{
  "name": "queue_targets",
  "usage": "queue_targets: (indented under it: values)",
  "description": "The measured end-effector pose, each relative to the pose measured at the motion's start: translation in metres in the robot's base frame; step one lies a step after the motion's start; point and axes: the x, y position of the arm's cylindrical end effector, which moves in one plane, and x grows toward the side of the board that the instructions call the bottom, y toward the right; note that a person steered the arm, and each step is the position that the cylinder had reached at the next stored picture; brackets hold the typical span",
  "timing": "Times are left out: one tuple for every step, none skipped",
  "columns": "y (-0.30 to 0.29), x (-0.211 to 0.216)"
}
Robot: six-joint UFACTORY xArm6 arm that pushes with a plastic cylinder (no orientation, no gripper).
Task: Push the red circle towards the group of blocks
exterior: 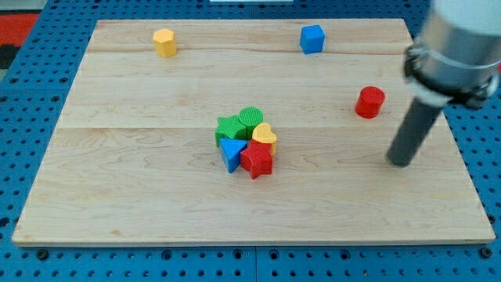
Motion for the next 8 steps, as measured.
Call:
queue_targets:
  values:
    - [0.031, -0.043]
    - [0.028, -0.085]
    - [-0.014, -0.088]
    - [-0.044, -0.098]
    - [-0.076, -0.125]
    - [-0.109, -0.123]
    - [-0.125, -0.102]
    - [-0.127, -0.075]
